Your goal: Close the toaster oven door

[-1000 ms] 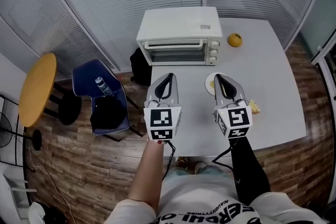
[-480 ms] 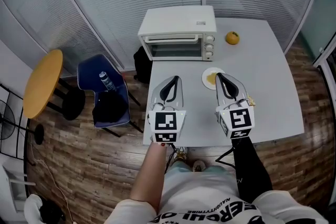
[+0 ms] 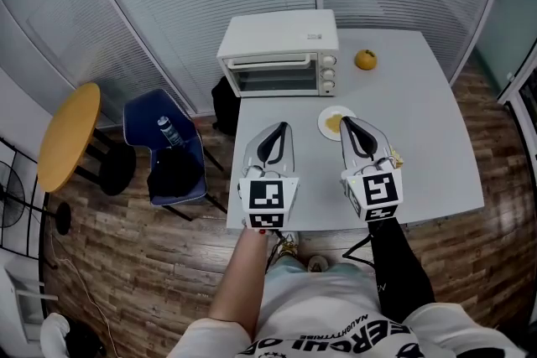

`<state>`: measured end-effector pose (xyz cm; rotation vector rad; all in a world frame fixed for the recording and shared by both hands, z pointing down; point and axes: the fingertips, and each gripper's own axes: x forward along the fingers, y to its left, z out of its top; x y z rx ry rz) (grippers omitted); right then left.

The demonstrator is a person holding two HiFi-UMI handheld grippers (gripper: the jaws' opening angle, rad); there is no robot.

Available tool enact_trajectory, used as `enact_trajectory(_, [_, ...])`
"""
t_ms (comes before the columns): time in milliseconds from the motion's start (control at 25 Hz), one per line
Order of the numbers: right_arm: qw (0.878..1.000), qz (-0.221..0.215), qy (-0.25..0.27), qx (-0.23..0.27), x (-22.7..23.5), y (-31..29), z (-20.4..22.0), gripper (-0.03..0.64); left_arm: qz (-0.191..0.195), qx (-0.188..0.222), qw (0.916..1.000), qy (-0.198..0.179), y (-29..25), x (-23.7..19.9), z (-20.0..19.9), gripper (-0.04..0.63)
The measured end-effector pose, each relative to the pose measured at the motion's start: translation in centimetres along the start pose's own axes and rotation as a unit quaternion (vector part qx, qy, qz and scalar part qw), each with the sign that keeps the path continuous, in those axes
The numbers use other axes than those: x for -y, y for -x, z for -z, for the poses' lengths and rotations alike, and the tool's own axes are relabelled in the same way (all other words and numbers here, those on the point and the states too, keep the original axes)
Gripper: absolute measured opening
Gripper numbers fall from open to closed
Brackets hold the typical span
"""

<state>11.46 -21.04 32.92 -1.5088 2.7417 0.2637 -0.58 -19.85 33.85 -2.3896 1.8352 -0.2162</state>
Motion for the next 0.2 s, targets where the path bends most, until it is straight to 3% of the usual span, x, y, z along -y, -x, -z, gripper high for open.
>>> enact_trajectory(200, [1.000, 0.001, -0.001, 0.004, 0.10, 0.62, -0.28, 0.002, 0.001, 0.003, 1.0000, -0.004, 0.44, 0.51, -0.30, 0.057])
